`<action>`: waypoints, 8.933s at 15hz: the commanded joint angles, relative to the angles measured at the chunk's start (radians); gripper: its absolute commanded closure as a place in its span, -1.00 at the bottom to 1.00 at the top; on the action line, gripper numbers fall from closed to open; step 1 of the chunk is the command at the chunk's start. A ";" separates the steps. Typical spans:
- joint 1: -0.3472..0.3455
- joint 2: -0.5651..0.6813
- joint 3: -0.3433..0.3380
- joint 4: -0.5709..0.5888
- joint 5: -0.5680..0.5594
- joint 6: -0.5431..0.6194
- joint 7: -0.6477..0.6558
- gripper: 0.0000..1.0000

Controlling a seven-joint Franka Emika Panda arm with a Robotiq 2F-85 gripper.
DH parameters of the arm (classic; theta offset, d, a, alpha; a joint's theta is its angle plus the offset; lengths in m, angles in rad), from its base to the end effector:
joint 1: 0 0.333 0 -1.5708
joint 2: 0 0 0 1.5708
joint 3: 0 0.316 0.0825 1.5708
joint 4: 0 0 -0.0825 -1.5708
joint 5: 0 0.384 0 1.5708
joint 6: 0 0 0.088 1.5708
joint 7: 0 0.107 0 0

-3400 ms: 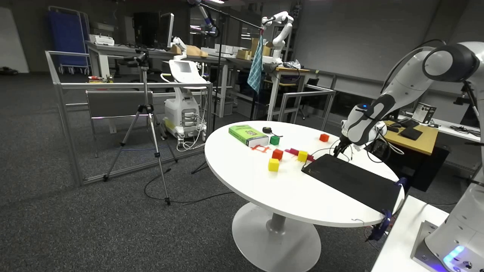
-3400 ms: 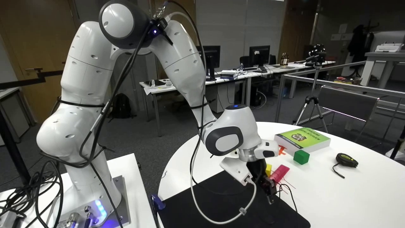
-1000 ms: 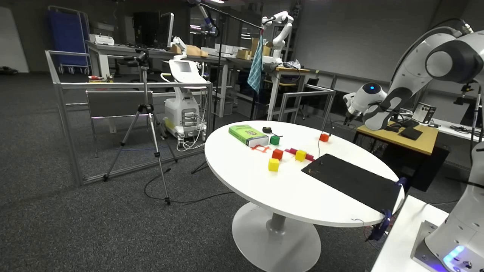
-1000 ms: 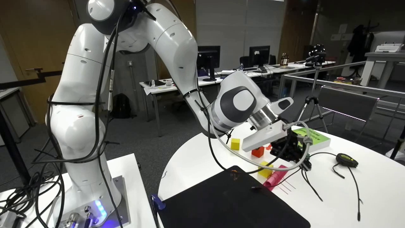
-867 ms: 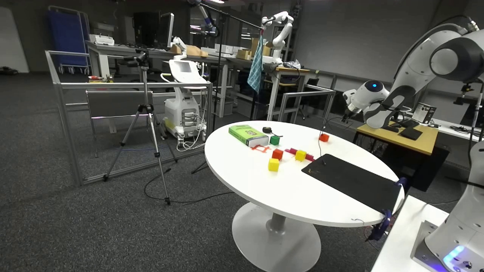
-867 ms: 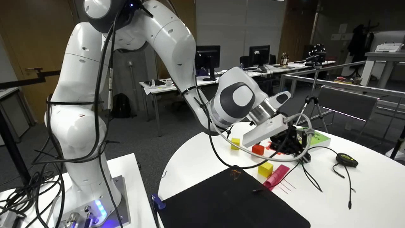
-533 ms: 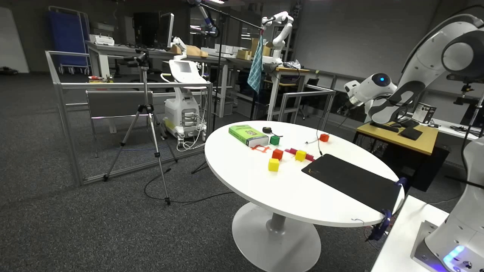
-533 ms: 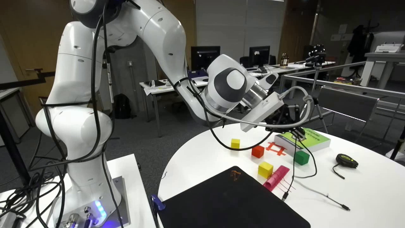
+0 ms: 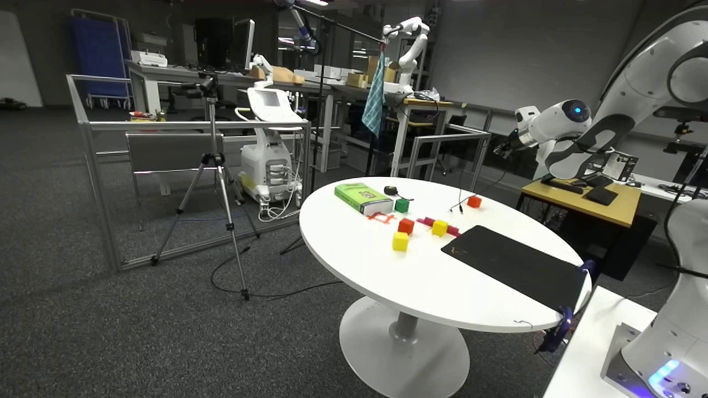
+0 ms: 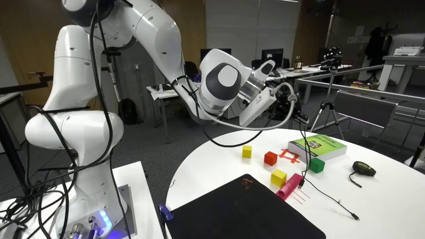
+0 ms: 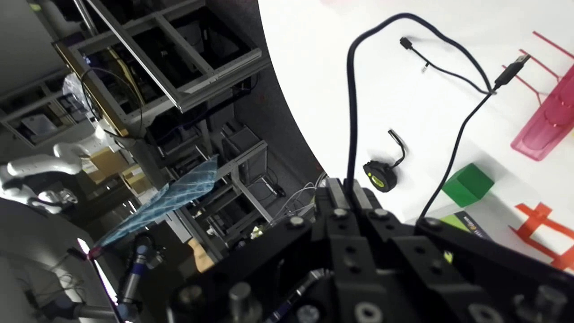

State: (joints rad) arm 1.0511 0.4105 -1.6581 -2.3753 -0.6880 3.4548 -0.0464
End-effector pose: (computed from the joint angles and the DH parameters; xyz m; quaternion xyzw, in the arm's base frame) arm 0.4932 -0.2041 0.4183 0.8525 0.1902 0.3207 0.3663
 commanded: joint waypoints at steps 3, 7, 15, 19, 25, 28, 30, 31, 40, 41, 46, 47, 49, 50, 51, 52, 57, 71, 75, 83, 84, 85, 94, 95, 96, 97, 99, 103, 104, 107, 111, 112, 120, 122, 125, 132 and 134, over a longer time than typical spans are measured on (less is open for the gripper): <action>0.126 0.090 -0.095 -0.016 0.298 -0.002 0.071 0.98; 0.133 0.200 -0.089 0.016 0.595 -0.002 0.020 0.98; 0.122 0.464 -0.055 0.117 0.813 -0.001 -0.015 0.98; 0.121 0.508 -0.023 0.117 0.758 -0.001 -0.084 0.98; 0.124 0.438 0.032 0.125 0.773 -0.001 -0.072 0.98; 0.116 0.327 0.056 0.131 0.749 -0.002 -0.059 0.98; 0.100 0.240 0.069 0.139 0.702 -0.002 -0.094 0.98; 0.088 0.184 0.076 0.145 0.664 -0.002 -0.121 0.98; -0.236 -0.179 0.230 0.164 0.342 -0.002 -0.229 0.98; -0.283 -0.172 0.255 0.174 0.314 -0.002 -0.213 0.98; -0.428 -0.152 0.357 0.226 0.364 -0.002 -0.197 0.98; -0.451 -0.145 0.377 0.237 0.373 -0.002 -0.188 0.98; -0.501 -0.145 0.425 0.262 0.381 -0.002 -0.177 0.98; -0.528 -0.142 0.447 0.270 0.372 -0.002 -0.180 0.98; -0.551 -0.140 0.466 0.265 0.364 -0.002 -0.176 0.98; -0.496 -0.144 0.423 0.241 0.367 -0.002 -0.184 0.92; -0.531 -0.141 0.453 0.243 0.367 -0.002 -0.184 0.92; -0.588 -0.170 0.524 0.300 0.330 -0.002 -0.199 0.98; -0.698 -0.209 0.660 0.421 0.277 -0.001 -0.224 0.98; -1.167 -0.292 1.241 0.599 0.002 -0.001 -0.158 0.98; -1.233 -0.294 1.325 0.602 -0.056 -0.001 -0.116 0.98; -1.286 -0.279 1.384 0.621 -0.091 -0.001 -0.086 0.98; -1.684 -0.175 1.635 0.547 -0.381 0.000 -0.004 0.98; -1.721 -0.170 1.654 0.529 -0.414 0.000 0.014 0.98; -1.759 -0.163 1.679 0.520 -0.446 -0.002 0.031 0.98; -1.785 -0.160 1.692 0.512 -0.469 -0.002 0.046 0.98; -1.826 -0.157 1.714 0.494 -0.514 -0.002 0.079 0.98; -1.867 -0.194 1.752 0.419 -0.573 -0.069 0.187 0.98; -1.871 -0.206 1.762 0.397 -0.574 -0.099 0.208 0.98; -1.879 -0.241 1.803 0.325 -0.514 -0.205 0.226 0.98; -1.900 -0.291 1.874 0.242 -0.363 -0.280 0.167 0.98; -1.907 -0.302 1.894 0.225 -0.321 -0.290 0.144 0.98; -1.938 -0.372 2.010 0.122 -0.037 -0.335 -0.082 0.98; -1.935 -0.394 2.028 0.095 0.015 -0.345 -0.139 0.98; -1.926 -0.428 2.045 0.051 0.079 -0.344 -0.212 0.98; -1.684 -0.515 1.866 -0.037 0.225 -0.403 -0.280 0.98; -1.569 -0.560 1.760 -0.067 0.239 -0.443 -0.282 0.98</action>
State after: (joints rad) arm -0.6669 -0.0506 0.2399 -2.3797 -0.4921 3.0718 -0.3023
